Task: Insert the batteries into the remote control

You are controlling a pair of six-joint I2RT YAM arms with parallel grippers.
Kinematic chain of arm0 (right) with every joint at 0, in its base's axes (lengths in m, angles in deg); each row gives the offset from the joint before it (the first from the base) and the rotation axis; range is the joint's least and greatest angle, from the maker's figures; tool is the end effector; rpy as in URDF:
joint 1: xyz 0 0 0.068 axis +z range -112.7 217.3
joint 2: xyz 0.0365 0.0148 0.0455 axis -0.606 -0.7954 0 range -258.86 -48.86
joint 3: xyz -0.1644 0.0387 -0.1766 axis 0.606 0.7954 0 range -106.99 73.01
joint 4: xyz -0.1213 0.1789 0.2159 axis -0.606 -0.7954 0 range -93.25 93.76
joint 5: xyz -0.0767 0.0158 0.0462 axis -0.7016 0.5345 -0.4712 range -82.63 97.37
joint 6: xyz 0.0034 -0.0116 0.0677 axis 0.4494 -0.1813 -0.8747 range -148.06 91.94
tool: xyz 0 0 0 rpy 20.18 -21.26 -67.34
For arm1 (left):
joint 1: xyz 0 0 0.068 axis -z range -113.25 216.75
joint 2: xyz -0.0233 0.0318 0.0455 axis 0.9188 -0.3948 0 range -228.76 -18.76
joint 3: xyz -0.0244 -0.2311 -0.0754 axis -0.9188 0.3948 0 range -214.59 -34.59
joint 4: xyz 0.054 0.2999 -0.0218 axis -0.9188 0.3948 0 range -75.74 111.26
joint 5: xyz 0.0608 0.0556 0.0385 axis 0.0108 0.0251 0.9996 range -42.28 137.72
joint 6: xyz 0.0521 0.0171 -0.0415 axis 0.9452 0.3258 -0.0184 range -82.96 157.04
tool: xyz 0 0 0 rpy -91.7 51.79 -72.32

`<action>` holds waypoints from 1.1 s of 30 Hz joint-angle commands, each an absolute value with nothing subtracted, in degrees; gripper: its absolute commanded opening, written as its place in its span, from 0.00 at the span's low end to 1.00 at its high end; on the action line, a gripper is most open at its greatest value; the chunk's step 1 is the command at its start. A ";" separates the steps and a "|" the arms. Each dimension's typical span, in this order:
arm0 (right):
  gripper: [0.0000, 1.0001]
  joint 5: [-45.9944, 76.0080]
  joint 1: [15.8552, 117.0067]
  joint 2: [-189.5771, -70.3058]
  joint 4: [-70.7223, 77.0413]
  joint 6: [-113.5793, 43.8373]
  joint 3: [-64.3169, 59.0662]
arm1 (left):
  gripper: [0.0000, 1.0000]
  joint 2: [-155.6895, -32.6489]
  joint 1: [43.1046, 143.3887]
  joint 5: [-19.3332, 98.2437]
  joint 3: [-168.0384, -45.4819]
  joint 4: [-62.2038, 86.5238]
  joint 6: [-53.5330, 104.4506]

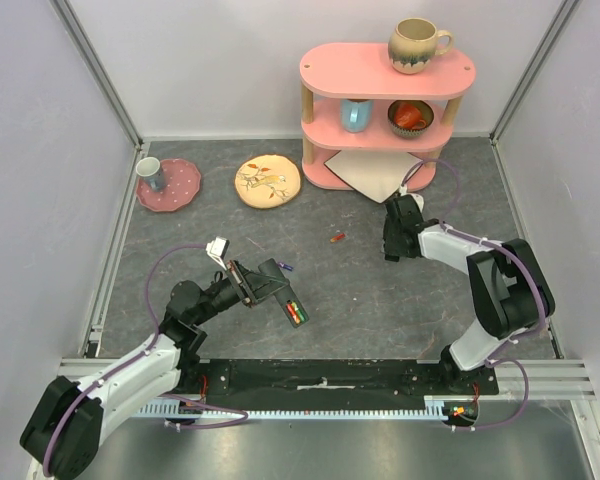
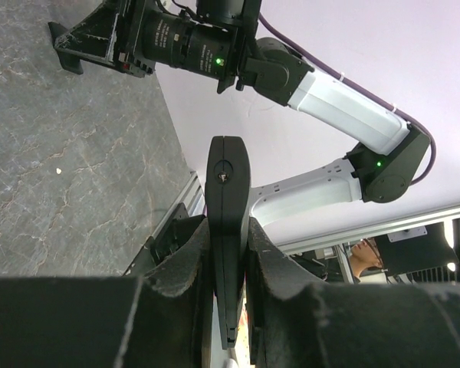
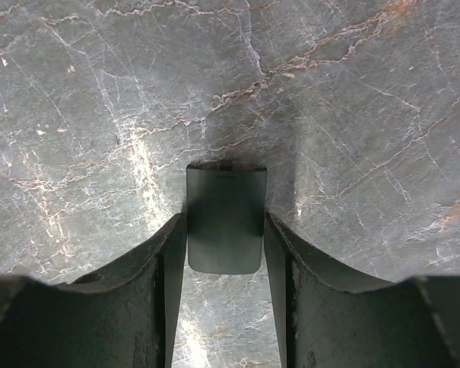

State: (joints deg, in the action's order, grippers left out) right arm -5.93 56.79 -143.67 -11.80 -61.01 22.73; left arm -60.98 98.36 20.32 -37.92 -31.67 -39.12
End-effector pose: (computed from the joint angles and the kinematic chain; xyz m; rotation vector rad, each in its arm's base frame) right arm 0.3376 0.1058 0.0744 0.3813 2.5468 0.0346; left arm 0.1854 -0.1441 0.1499 -0.2113 1.7571 -1.8043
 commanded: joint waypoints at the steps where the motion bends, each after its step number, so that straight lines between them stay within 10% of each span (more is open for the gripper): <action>1: 0.50 -1.69 56.46 -146.07 -13.03 -61.19 27.74 | 0.02 -59.99 98.30 21.26 -35.65 -34.08 -38.20; 12: 0.26 3.66 56.55 -139.49 -14.70 -60.05 27.04 | 0.02 -61.04 98.30 23.45 -37.31 -33.20 -37.06; 33: 0.18 8.07 81.05 -117.41 -45.63 -52.93 2.26 | 0.02 -94.78 98.39 23.81 -46.54 -60.70 -42.24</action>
